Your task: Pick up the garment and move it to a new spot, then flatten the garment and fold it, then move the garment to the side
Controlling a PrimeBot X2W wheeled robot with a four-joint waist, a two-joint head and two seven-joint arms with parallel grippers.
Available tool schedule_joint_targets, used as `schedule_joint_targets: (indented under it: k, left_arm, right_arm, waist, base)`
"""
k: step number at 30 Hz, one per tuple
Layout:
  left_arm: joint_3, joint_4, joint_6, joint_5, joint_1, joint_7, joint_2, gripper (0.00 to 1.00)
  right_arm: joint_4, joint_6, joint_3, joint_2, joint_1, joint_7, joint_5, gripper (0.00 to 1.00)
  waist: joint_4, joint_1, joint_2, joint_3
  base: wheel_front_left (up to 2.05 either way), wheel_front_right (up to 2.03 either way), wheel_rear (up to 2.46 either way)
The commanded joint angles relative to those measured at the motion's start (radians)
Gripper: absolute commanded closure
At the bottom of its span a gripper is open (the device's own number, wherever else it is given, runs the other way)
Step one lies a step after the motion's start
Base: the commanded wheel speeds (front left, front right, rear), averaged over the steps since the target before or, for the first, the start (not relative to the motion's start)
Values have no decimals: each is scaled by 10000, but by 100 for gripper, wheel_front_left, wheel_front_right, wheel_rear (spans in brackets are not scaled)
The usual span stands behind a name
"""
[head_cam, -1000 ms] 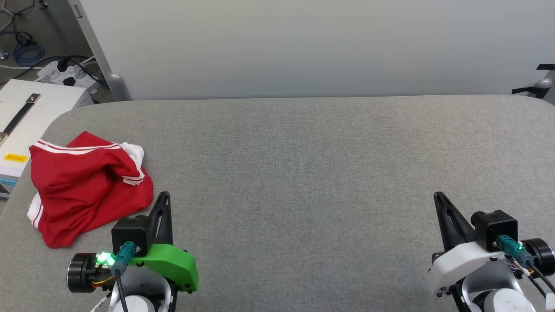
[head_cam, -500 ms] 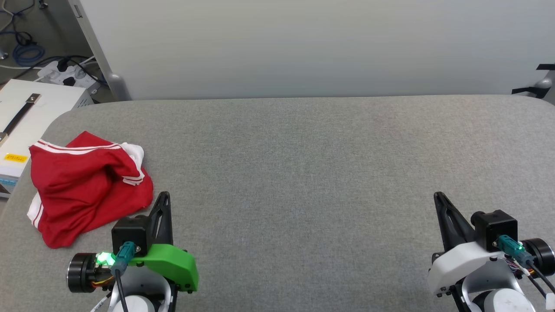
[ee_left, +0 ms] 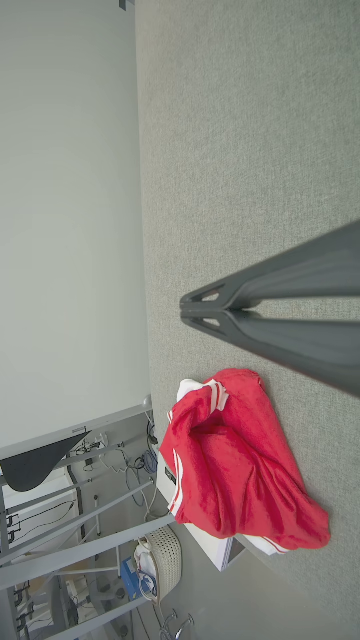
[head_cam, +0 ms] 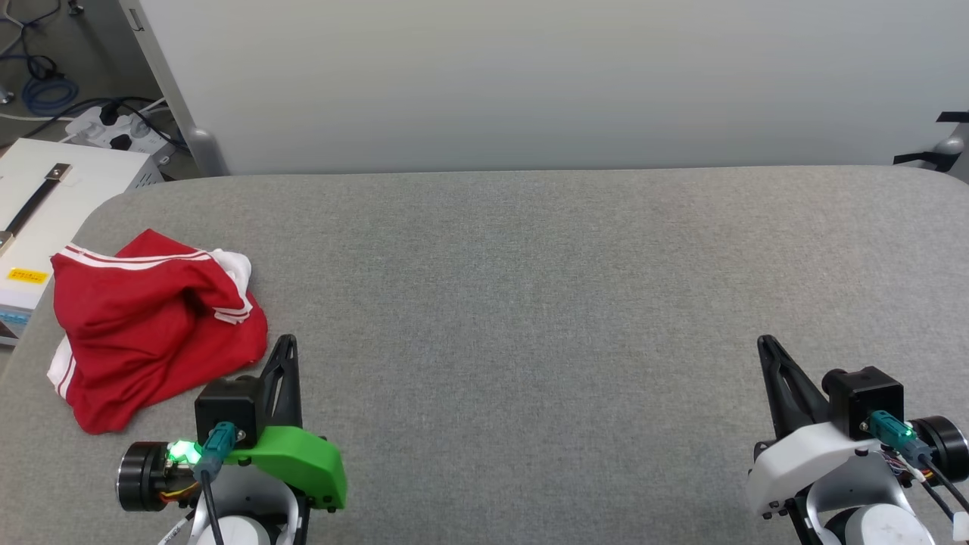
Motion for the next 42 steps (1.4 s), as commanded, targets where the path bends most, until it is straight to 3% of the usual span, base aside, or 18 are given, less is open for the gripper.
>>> schedule_joint_targets:
  k: [1, 19, 20, 42]
  left_arm:
    - [18, -22, 41, 97, 120, -7, -43, 100]
    - [18, -22, 41, 97, 120, -7, -43, 100]
    - [0, 0, 1, -2, 0, -1, 0, 0]
    - [-74, 343, 35, -384, -7, -387, -5, 0]
  right_arm:
    - [-41, -6, -18, -1, 83, 1, -99, 100]
    - [-41, -6, -18, -1, 83, 1, -99, 100]
    - [2, 0, -1, 0, 0, 1, 2, 0]
    - [151, -1, -158, 0, 2, -384, 436, 0]
  waist:
    - [0, 0, 0, 0]
    - [0, 0, 0, 0]
    - [0, 0, 0, 0]
    - [-10, 0, 0, 22]
  base:
    - [0, 0, 0]
    - [0, 0, 0]
    - [0, 0, 0]
    - [0, 0, 0]
